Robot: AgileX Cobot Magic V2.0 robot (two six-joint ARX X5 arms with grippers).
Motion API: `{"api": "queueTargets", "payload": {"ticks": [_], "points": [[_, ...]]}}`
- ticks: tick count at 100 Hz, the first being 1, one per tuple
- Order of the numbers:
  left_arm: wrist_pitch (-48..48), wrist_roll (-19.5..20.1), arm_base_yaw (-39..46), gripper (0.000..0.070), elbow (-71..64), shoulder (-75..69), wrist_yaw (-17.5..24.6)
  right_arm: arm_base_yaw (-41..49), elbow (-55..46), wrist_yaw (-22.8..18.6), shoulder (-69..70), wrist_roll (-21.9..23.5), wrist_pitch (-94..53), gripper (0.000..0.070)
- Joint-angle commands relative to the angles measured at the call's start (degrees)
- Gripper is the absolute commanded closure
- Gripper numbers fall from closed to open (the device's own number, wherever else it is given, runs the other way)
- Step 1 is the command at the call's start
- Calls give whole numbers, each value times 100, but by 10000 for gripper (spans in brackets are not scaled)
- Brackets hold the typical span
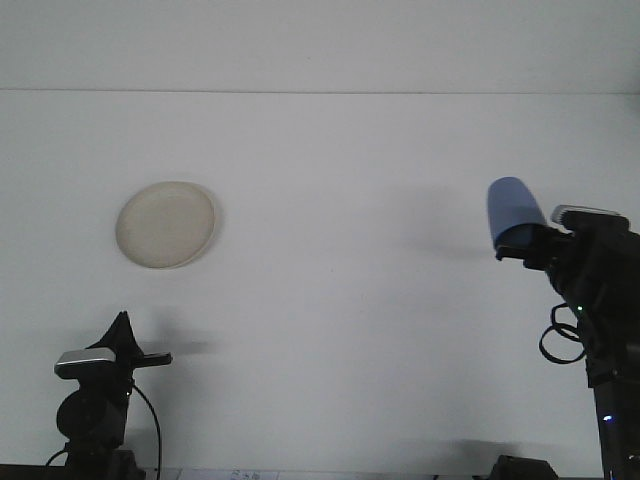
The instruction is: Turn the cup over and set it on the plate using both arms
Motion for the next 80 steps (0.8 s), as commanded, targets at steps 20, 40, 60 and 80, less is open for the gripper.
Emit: {"api": "queueTargets", "payload": {"ticks": [20, 40, 60, 80], "points": [[59, 68, 2, 685, -111, -4, 9, 2441, 1495, 17, 1128, -155, -2693, 700], [59, 68, 2, 685, -111, -4, 9, 3891, 1711, 48, 2094, -177, -3309, 700], [57, 68, 2, 685, -111, -4, 9, 4765, 1871, 498, 2992, -323, -4059, 700], [57, 68, 2, 685, -111, -4, 9, 5250, 1996, 780, 3530, -398, -4321, 700]]}}
